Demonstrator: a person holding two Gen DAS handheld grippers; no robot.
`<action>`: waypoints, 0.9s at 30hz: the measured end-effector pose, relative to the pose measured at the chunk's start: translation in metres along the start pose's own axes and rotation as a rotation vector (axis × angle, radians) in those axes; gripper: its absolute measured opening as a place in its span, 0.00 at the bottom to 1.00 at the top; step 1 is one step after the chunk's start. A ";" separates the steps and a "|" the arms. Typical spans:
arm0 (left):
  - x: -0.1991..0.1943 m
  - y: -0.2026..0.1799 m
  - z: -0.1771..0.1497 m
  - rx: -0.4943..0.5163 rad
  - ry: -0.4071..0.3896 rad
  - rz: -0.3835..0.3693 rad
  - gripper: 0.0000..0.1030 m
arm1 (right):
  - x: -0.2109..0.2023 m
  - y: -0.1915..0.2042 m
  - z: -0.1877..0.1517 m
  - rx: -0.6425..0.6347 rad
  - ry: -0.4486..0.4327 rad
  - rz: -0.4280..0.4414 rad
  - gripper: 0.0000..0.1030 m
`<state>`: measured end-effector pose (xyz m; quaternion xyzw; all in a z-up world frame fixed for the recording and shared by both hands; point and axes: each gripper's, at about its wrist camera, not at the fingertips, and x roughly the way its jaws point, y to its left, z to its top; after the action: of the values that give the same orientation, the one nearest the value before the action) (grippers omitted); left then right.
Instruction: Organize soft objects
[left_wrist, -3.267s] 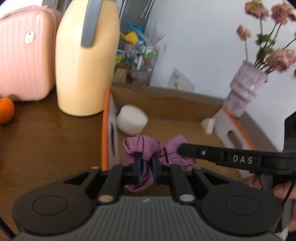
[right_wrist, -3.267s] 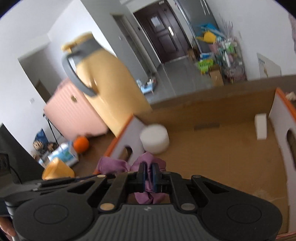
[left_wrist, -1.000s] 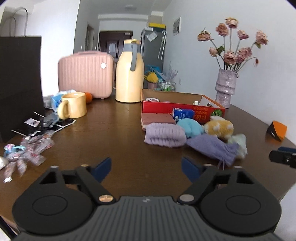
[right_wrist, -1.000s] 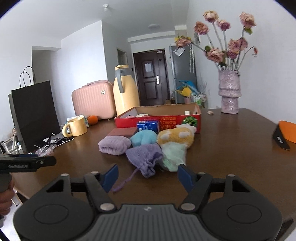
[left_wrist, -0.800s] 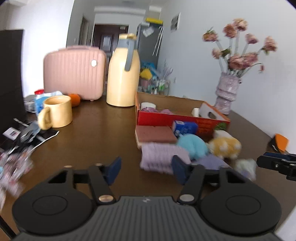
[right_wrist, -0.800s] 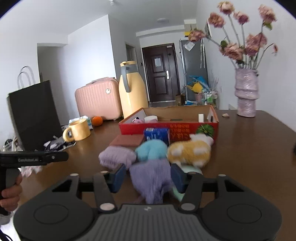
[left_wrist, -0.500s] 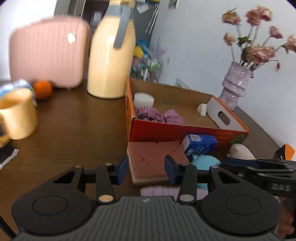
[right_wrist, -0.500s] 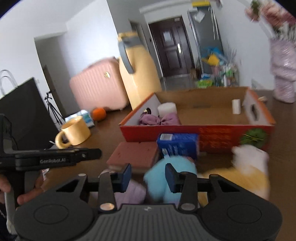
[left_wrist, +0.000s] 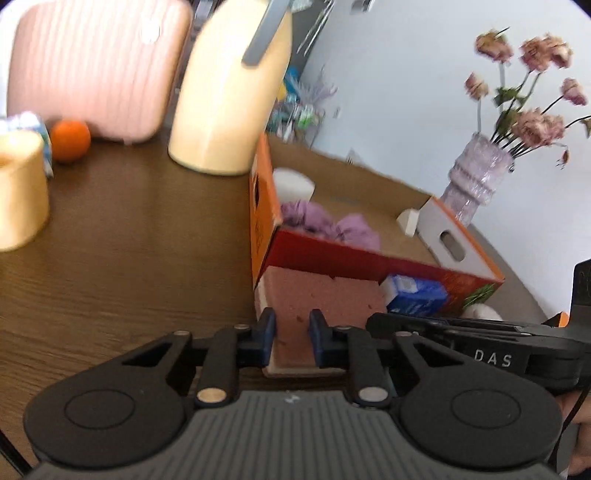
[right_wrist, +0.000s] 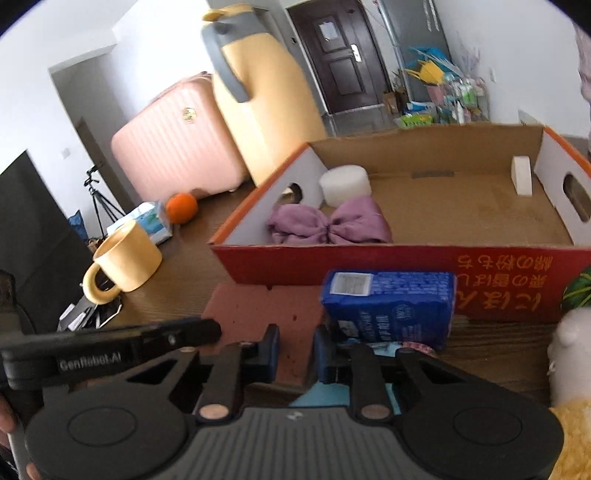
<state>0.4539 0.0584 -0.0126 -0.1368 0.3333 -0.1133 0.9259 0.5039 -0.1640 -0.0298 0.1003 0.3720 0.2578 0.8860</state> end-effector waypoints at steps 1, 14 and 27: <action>-0.012 -0.003 0.000 0.003 -0.016 -0.006 0.19 | -0.003 0.004 0.000 -0.013 -0.010 0.000 0.18; -0.145 -0.113 -0.069 0.079 -0.169 -0.098 0.19 | -0.189 0.049 -0.064 -0.135 -0.303 0.016 0.15; -0.156 -0.190 -0.115 0.163 -0.132 -0.185 0.19 | -0.302 0.002 -0.154 -0.018 -0.377 -0.054 0.12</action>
<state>0.2398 -0.0935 0.0565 -0.0981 0.2475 -0.2157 0.9395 0.2152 -0.3248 0.0461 0.1287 0.1998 0.2142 0.9474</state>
